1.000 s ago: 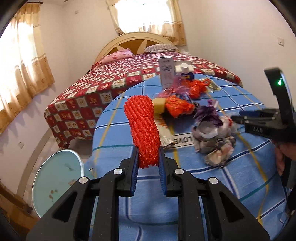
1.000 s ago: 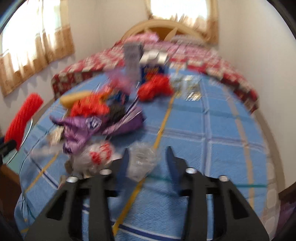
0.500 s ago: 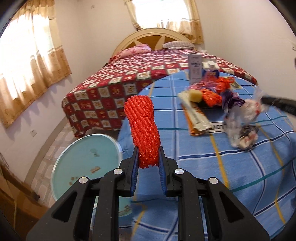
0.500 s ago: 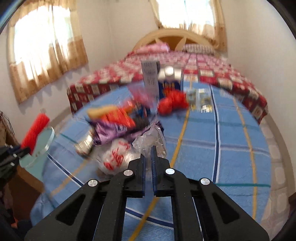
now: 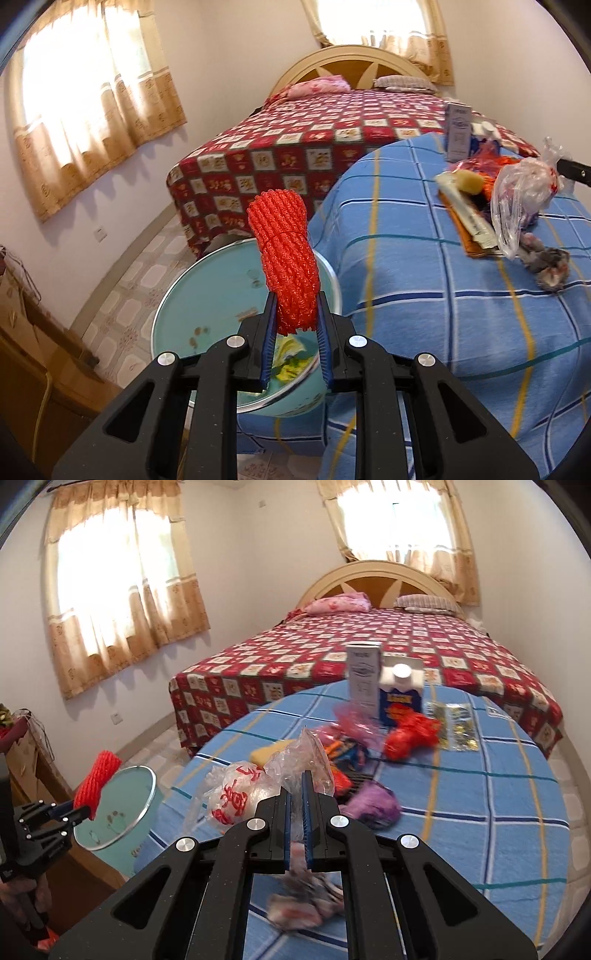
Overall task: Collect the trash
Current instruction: 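Grasp the clear plastic bag with the right tool while the left tool holds the net, then move both tools over the bin and open them to drop net and bag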
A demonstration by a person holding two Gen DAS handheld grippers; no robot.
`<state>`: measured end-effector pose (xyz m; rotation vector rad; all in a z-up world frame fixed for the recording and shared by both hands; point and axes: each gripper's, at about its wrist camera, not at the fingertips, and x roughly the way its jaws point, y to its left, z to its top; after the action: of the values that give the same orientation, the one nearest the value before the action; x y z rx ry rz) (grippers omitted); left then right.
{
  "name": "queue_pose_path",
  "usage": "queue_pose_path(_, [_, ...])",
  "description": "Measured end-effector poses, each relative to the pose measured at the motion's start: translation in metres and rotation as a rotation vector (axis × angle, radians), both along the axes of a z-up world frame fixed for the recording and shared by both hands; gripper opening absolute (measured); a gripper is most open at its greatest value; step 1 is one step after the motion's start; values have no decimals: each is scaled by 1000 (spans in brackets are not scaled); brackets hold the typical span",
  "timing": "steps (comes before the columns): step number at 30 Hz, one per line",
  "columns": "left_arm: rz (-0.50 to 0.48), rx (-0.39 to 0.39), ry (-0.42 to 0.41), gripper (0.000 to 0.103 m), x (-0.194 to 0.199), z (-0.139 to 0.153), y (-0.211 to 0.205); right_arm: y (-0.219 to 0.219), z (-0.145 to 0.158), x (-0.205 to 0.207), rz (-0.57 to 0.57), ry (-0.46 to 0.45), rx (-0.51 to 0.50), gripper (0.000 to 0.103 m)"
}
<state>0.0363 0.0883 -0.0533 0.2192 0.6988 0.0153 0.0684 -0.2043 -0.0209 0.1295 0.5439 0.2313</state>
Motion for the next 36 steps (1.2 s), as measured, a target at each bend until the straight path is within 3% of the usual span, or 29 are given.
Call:
queue_pose_path(19, [116,7,-1,21,0,-3,53,137,-5,51,225,-7,-104,6])
queue_pose_path(36, [204,20,29,21,7,-11,91,198,-19,73,314,18,-140,6])
